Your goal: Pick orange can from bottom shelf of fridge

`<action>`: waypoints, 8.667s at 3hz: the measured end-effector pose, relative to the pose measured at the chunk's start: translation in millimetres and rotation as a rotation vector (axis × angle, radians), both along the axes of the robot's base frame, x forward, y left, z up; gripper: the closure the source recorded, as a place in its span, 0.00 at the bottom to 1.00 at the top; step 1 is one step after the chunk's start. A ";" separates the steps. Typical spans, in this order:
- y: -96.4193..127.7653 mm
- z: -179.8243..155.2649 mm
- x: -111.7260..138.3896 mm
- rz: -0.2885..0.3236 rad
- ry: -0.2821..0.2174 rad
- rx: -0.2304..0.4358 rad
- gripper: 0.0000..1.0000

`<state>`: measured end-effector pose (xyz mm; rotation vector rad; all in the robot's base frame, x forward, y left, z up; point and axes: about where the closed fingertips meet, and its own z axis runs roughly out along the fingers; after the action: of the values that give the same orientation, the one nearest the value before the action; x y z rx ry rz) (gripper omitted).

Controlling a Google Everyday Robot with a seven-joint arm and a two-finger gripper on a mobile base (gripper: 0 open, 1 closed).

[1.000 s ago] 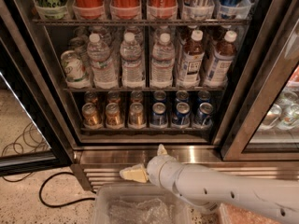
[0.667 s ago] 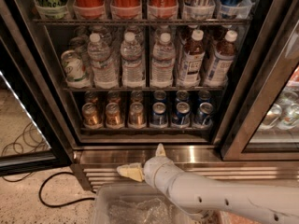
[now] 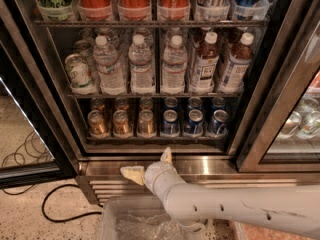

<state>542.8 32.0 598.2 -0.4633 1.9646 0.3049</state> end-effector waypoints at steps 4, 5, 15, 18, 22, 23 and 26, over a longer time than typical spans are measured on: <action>27.5 -1.7 29.3 -0.075 -0.100 0.066 0.00; 36.4 -0.5 39.9 -0.089 -0.134 0.087 0.00; 19.3 -2.7 101.9 -0.308 -0.221 0.094 0.25; 6.6 -0.9 123.8 -0.341 -0.243 0.090 0.27; 14.5 -1.8 164.5 -0.349 -0.267 0.121 0.28; 11.9 -4.1 172.5 -0.362 -0.265 0.122 0.40; 7.5 2.1 169.4 -0.370 -0.277 0.115 1.00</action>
Offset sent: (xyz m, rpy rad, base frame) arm 0.0252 0.0158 -0.0126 0.0181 -0.0613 -0.0931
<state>712.3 39.6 600.3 -0.0578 1.7087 0.1086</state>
